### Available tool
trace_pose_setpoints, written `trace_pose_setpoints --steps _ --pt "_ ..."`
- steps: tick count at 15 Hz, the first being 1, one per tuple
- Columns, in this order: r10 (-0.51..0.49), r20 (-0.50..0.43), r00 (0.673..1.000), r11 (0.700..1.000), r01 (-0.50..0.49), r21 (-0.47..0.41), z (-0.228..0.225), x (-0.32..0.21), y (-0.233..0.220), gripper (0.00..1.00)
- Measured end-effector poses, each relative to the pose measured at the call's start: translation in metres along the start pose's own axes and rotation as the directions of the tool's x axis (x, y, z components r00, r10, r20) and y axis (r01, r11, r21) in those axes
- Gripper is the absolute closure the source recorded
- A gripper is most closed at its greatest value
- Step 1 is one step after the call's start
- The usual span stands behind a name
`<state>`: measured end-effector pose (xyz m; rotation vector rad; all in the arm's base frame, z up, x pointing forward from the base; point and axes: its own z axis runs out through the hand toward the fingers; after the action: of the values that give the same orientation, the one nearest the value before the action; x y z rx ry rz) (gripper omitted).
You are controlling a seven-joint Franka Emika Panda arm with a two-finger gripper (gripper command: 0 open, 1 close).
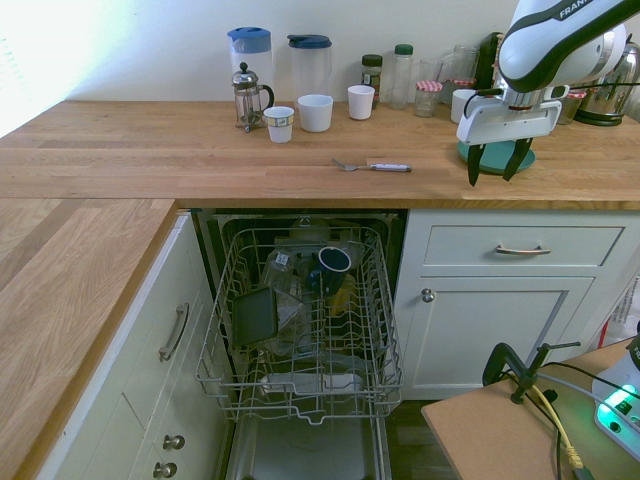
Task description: Put the fork in the dishwasher
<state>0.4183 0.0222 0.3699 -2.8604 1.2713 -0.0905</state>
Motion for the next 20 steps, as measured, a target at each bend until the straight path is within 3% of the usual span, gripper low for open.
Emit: trace_pose_setpoints --steps 3,6,12,16,20 --pt "-0.009 -0.021 1.0 1.0 0.009 0.013 -0.006 0.003 -0.005 0.0" --pt "-0.067 -0.112 0.991 0.997 0.071 0.035 -0.025 0.004 -0.024 0.0" --pt "-0.238 -0.262 0.935 0.963 0.262 0.061 -0.055 0.019 -0.102 0.0" --pt "-0.397 -0.272 0.877 0.892 0.438 0.11 -0.059 0.029 -0.163 0.0" --pt "-0.56 -0.248 0.791 0.788 0.6 0.136 -0.052 0.029 -0.201 0.0"
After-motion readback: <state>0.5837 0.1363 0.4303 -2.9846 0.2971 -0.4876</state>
